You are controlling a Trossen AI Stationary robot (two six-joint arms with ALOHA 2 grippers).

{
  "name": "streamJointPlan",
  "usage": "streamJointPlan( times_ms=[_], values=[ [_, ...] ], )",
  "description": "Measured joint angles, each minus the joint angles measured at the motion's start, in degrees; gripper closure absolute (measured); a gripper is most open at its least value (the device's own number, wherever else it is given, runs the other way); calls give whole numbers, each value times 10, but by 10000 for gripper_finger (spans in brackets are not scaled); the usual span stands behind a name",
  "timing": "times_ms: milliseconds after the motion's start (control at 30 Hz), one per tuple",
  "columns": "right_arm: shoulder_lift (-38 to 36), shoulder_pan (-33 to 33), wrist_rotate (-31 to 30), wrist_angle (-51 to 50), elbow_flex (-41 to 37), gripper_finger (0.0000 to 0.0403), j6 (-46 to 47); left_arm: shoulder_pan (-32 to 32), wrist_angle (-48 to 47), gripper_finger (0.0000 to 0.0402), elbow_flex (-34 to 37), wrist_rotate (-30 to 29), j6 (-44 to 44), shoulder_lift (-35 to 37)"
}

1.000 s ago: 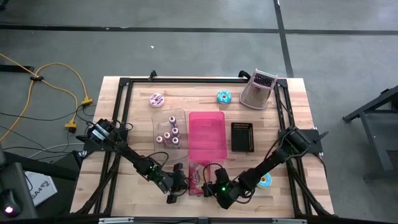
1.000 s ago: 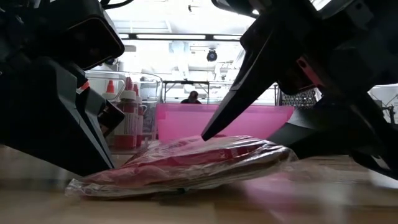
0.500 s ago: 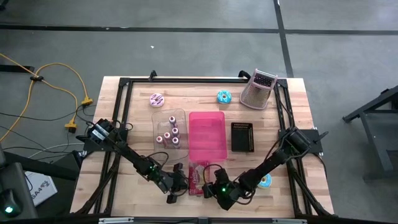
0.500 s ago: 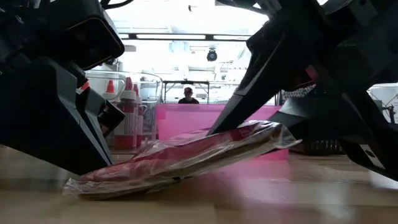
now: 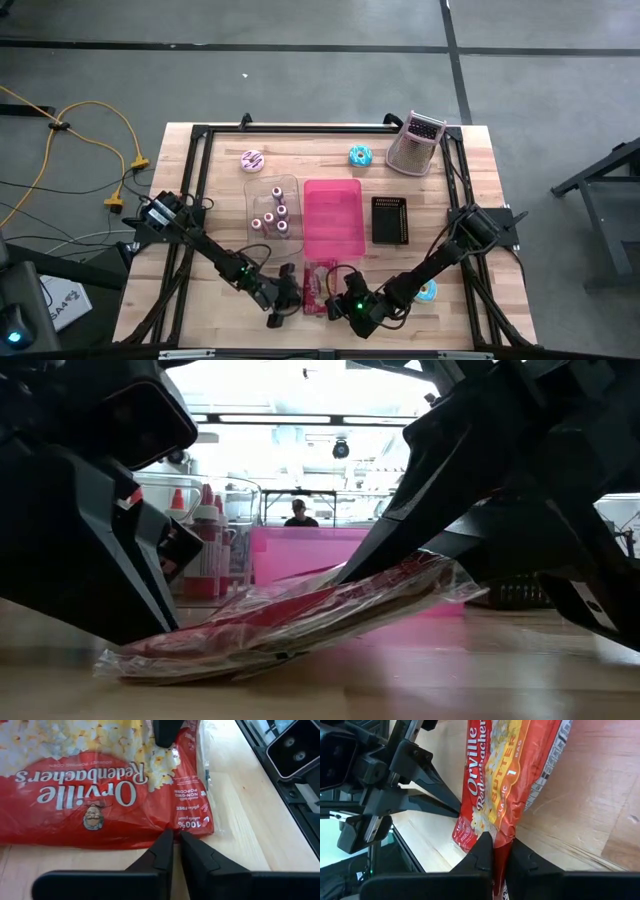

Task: Pick & Place Food Item
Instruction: Put the red popcorn pack into the pink bin

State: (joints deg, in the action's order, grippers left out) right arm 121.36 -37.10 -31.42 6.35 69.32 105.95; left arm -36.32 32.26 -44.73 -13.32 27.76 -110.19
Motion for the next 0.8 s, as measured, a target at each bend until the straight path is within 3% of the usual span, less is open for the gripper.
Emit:
streamJointPlan(
  times_ms=[400, 800],
  values=[
    [0, 0, 2, 1, 0, 395, -7, -3, 13, 285, 0, 21, -14, 0],
    [0, -1, 2, 1, 0, 395, -8, -3, 15, 279, 0, 23, -13, 0]
  ],
)
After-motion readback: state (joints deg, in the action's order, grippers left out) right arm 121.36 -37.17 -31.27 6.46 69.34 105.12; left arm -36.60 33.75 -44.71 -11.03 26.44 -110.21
